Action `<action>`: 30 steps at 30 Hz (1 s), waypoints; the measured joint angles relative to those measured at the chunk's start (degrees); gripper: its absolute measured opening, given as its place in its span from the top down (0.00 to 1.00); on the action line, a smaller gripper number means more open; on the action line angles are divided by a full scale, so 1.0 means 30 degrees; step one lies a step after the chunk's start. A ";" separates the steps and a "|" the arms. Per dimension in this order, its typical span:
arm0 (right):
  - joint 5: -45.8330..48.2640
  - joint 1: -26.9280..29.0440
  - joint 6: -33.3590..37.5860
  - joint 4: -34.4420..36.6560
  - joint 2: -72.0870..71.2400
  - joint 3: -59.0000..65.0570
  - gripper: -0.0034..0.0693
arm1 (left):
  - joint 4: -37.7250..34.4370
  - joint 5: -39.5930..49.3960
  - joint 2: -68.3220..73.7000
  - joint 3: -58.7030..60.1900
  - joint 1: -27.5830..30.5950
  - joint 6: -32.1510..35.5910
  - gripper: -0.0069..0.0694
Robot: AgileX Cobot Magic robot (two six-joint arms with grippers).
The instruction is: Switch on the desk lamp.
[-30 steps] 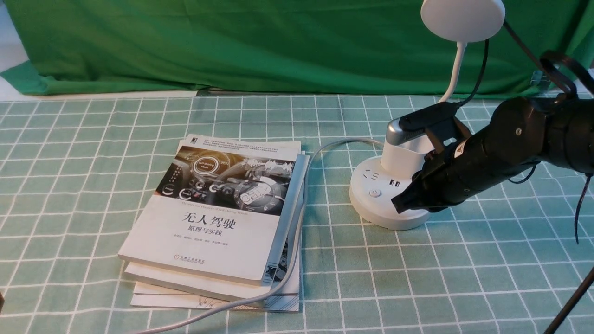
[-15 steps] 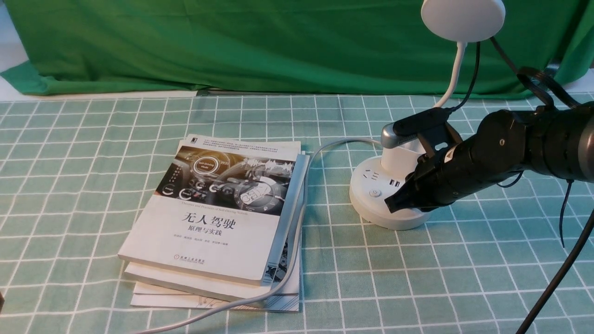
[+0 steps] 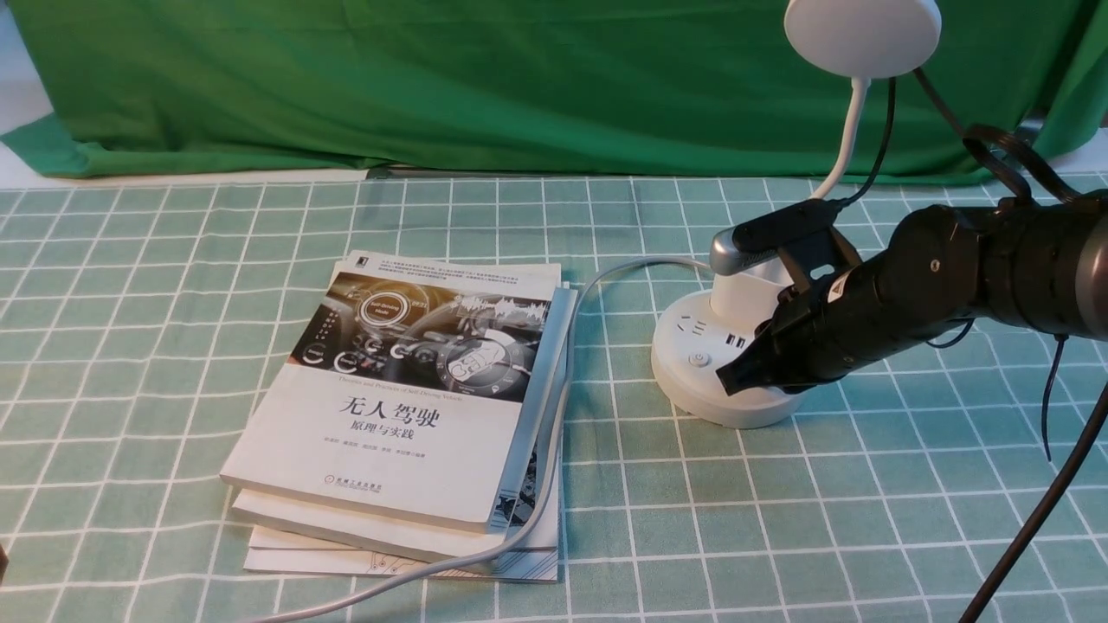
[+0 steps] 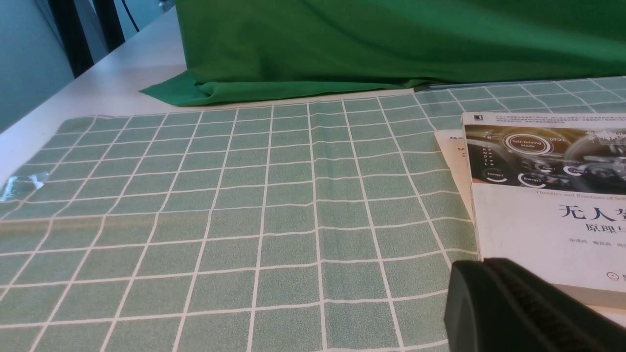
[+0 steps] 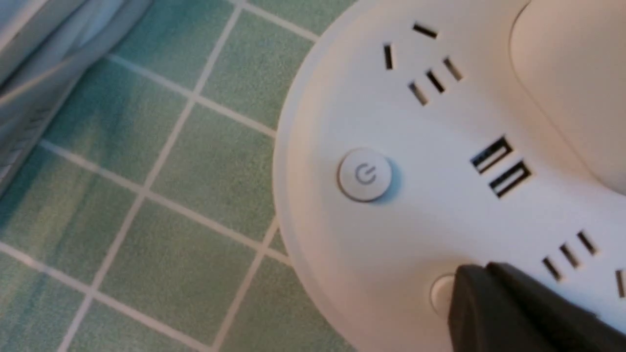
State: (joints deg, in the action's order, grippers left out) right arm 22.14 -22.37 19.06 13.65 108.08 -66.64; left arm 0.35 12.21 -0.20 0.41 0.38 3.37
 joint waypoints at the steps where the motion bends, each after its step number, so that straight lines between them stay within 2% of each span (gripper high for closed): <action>1: 0.0047 0.0000 0.0000 0.0000 0.0079 -0.0056 0.90 | 0.0000 0.0000 0.0000 0.0000 0.0000 0.0000 0.88; 18: 0.0821 -0.0236 0.0000 -0.0151 -0.0380 -0.0136 0.90 | 0.0000 0.0000 0.0000 0.0000 0.0000 0.0000 0.88; 27: 0.2463 0.0009 -0.0620 -0.0279 -0.4427 0.0384 0.90 | 0.0000 0.0000 0.0000 0.0000 0.0000 0.0000 0.88; 30: 0.2668 0.0149 -0.1119 -0.0347 -0.6996 0.2312 0.89 | 0.0000 0.0000 0.0000 0.0000 0.0000 0.0000 0.88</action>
State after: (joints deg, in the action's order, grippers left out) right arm 30.14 -21.93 15.70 12.61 87.10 -59.70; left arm 0.35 12.21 -0.20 0.41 0.38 3.37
